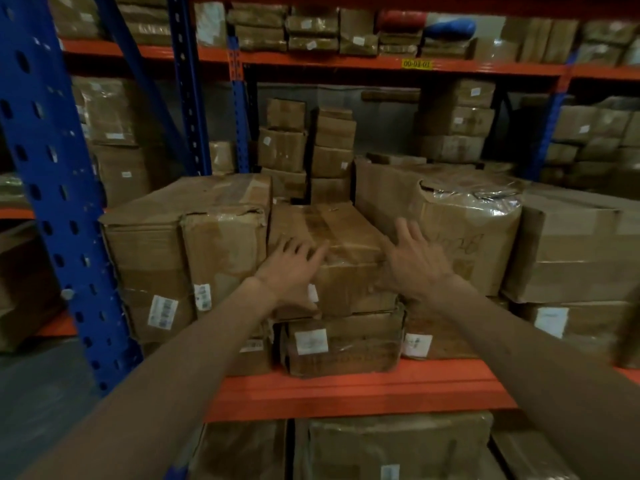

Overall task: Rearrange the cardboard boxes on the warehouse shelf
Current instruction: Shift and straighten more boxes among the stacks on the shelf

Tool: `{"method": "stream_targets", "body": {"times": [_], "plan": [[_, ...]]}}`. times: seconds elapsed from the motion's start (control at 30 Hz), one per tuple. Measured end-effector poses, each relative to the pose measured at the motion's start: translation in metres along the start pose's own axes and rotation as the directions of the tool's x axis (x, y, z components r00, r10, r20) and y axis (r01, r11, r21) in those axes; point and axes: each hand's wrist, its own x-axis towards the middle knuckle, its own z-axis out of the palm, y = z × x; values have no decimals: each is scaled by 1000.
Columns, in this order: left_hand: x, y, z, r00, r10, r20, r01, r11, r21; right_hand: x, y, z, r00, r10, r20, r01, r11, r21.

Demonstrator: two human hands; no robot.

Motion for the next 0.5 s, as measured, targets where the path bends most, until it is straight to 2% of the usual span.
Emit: {"method": "stream_targets", "body": {"times": [0.07,0.17,0.33,0.43,0.5], "plan": [[6,-4,3,999,22,30,-21,1000,-13,8,4,-3,996,-76,56,77,997,-3],[9,-11,7,995,87,57,-84,995,-58,7,1,9,951,-121,285,101,991,82],[6,-10,8,996,64,64,-63,998,-17,14,-8,12,929,-116,351,62,985,159],[-9,1,7,998,29,-61,-24,996,85,27,-6,-10,884,-131,448,47,980,193],[-32,5,10,964,-35,-262,50,998,48,39,-8,-29,867,-162,471,66,975,214]]}}
